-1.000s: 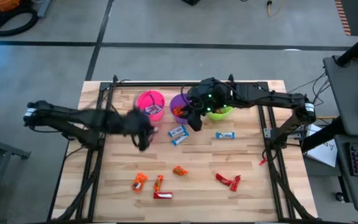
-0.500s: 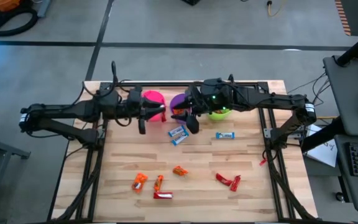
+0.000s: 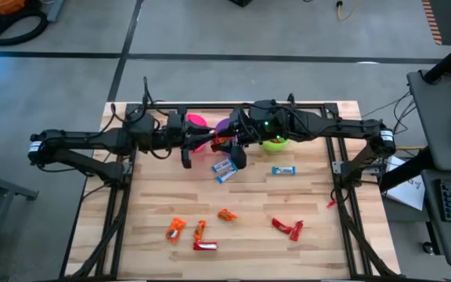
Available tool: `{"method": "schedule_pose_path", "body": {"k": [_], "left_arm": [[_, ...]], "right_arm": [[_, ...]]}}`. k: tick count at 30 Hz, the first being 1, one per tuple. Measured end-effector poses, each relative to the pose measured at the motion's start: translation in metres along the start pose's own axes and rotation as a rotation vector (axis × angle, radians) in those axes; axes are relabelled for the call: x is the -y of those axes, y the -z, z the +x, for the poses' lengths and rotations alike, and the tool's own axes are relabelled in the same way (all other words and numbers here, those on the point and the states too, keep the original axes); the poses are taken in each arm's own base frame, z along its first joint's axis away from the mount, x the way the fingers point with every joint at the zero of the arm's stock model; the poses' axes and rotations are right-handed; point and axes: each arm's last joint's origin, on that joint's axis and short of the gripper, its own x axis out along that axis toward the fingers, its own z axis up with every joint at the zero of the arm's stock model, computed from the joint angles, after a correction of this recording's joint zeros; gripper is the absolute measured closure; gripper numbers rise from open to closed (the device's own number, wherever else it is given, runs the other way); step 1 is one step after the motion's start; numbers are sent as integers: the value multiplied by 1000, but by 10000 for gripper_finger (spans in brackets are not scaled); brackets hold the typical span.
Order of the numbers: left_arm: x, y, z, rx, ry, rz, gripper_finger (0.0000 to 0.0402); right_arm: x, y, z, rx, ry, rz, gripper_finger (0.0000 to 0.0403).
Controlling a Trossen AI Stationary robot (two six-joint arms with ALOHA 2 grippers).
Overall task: Organize candy in baskets
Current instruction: Put the red chocolate into the green bucket
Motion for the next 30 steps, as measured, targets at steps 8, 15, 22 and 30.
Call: {"method": "schedule_pose_path", "body": {"k": [8, 15, 22, 30], "left_arm": [[0, 0, 1, 1, 0, 1, 352], [0, 0, 1, 3, -20, -6, 350], [-3, 1, 0, -6, -64, -50, 296], [-6, 6, -14, -119, -114, -53, 219]], "right_arm": [[0, 0, 1, -2, 1, -10, 302], [1, 0, 1, -2, 3, -17, 374], [4, 3, 0, -29, 15, -5, 369], [30, 25, -9, -284, 128, 93, 370]]}}
